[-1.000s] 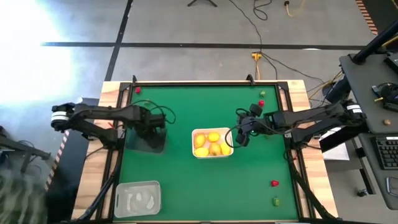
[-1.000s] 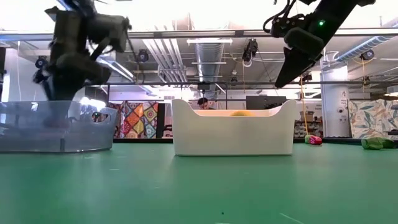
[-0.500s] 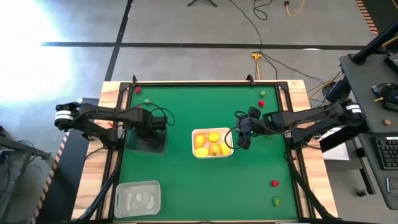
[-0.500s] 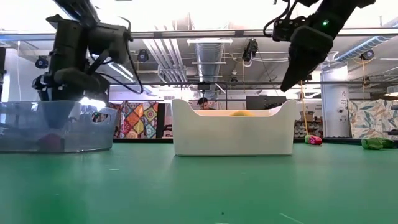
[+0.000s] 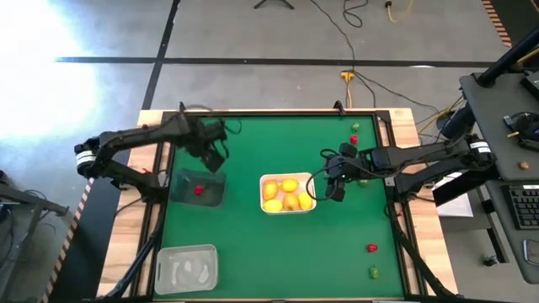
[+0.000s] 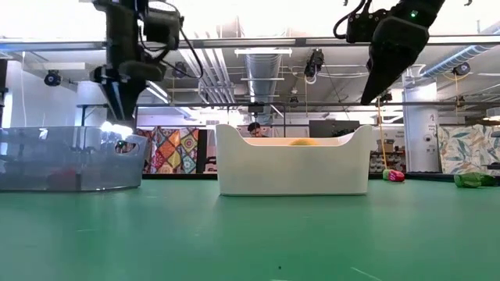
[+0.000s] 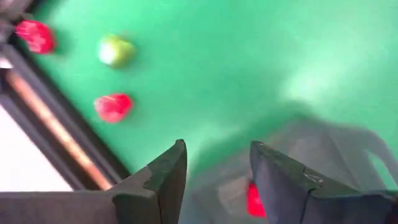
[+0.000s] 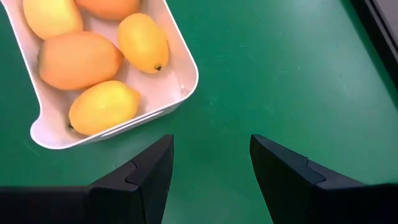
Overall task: Sort produce into baskets
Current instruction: Put the red chili pepper into the black bin
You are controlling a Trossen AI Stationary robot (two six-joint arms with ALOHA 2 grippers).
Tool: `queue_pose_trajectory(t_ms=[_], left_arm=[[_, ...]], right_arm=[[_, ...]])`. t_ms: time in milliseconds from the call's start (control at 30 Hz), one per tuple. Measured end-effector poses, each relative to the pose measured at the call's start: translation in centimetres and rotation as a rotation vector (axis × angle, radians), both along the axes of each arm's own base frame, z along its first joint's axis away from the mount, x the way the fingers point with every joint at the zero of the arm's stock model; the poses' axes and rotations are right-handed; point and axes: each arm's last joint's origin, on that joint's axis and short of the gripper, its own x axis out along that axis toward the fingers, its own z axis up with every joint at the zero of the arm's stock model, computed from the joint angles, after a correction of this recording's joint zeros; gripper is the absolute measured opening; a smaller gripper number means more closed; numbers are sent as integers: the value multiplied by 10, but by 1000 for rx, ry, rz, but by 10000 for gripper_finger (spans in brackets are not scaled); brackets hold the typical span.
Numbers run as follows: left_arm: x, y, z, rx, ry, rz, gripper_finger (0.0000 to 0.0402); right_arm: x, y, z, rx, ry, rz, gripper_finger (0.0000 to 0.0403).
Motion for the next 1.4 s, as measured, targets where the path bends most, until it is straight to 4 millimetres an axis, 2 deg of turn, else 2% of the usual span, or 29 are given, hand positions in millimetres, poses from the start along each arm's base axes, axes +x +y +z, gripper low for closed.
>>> queue_pose_trajectory(t_ms=[100, 233, 400, 633, 833, 967, 1267, 1400], left_arm=[[-9, 29, -3, 0, 36, 65, 159], [-25, 62, -22, -4, 69, 210, 159], [-30, 83, -46, -67, 160, 178, 159], [-20, 95, -81, -186, 306, 12, 159], [-17, 103, -106, -186, 496, -105, 161], [-16, 103, -112, -224, 512, -158, 179], [-18, 108, -123, -278, 554, -233, 257], [-20, 110, -126, -302, 563, -273, 273]], right_arm=[[-2, 0, -2, 18, 7, -33, 203], [-3, 2, -5, 40, 8, -67, 203], [-5, 6, -12, 39, 25, -52, 203], [-5, 6, -15, 41, 20, -54, 203], [-5, 6, -17, 59, 14, -90, 203], [-6, 6, -19, 61, 16, -95, 203], [-4, 6, -18, 70, -12, -105, 203], [-2, 6, -17, 72, -27, -105, 203]])
